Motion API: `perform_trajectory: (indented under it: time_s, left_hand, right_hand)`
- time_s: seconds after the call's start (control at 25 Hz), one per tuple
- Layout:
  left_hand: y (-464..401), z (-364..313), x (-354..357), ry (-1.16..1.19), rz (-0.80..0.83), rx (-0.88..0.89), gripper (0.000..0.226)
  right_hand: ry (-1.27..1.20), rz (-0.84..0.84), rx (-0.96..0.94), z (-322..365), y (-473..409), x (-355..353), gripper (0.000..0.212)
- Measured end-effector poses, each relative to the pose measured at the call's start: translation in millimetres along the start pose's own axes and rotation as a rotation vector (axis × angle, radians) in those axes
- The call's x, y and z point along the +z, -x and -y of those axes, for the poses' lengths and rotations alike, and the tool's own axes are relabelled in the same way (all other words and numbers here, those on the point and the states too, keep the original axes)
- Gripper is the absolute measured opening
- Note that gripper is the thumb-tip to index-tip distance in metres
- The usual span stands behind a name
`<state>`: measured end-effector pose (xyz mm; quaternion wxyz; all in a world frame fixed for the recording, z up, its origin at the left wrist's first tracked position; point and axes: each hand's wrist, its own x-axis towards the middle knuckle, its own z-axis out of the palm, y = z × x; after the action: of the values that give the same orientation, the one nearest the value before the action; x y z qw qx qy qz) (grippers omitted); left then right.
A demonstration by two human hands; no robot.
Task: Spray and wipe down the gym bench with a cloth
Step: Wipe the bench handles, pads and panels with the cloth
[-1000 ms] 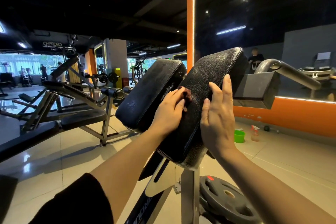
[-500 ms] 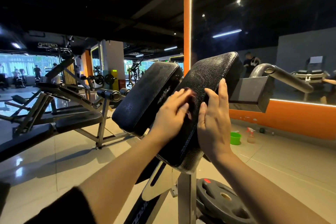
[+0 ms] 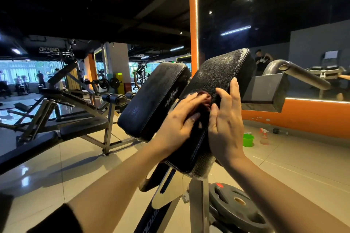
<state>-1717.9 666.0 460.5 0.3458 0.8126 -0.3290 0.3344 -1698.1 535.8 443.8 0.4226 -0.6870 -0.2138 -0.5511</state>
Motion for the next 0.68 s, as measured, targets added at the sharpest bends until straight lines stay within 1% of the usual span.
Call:
perform_trajectory:
  time_s: [0.04,0.12,0.16,0.2,0.24,0.28,0.32,0.36,0.4,0.44,0.52,0.56,0.6,0.68]
  left_hand:
    - [-13.3,9.4,-2.0,-0.001,-0.035,-0.083,0.047]
    - [-37.8,16.7,-1.9,-0.034,-0.15,-0.321,0.044]
    - [-41.1,14.0,1.6,-0.06,-0.177,-0.361,0.042]
    - [-36.8,7.0,5.3,-0.068,-0.184,-0.317,0.041]
    - [-27.4,0.0,8.1,-0.06,-0.165,-0.21,0.042]
    - [-14.7,-6.6,9.8,-0.039,-0.128,-0.085,0.044]
    - [-1.5,-11.2,8.8,-0.009,-0.084,0.003,0.046]
    - [3.7,-8.5,4.9,0.008,-0.038,0.048,0.047]
    - [-2.6,-2.3,2.1,0.002,-0.02,0.051,0.047]
    - [-16.2,6.2,1.1,-0.006,-0.048,-0.006,0.046]
    - [-39.3,9.8,1.8,-0.042,-0.143,-0.232,0.043]
    - [-42.9,6.6,4.7,-0.051,-0.167,-0.283,0.043]
    - [-39.6,1.1,6.9,-0.047,-0.17,-0.238,0.043]
    - [-21.0,-6.2,7.9,-0.031,-0.097,-0.041,0.045]
  right_hand:
    - [-0.005,-0.007,-0.004,0.0,0.4,0.8,0.042]
    - [-0.022,-0.014,0.0,1.6,0.4,1.3,0.043]
    - [-0.032,-0.017,0.002,2.1,0.1,1.6,0.044]
    - [-0.038,-0.02,0.0,1.8,0.5,1.5,0.045]
    - [-0.046,-0.023,-0.004,0.6,0.9,1.6,0.045]
    - [-0.057,-0.027,-0.01,-1.0,1.0,1.7,0.046]
    - [-0.068,-0.031,-0.014,-2.4,1.3,2.1,0.046]
    - [-0.071,-0.033,-0.016,-3.0,1.3,2.2,0.046]
    - [-0.066,-0.033,-0.016,-3.2,0.6,2.2,0.046]
    - [-0.059,-0.029,-0.014,-2.7,0.4,1.7,0.046]
    - [-0.052,-0.02,-0.006,0.3,0.9,1.3,0.045]
    - [-0.049,-0.016,-0.004,0.7,0.9,1.2,0.044]
    - [-0.047,-0.013,-0.001,0.3,1.3,1.1,0.044]
    - [-0.055,-0.017,-0.003,-1.7,1.6,1.0,0.044]
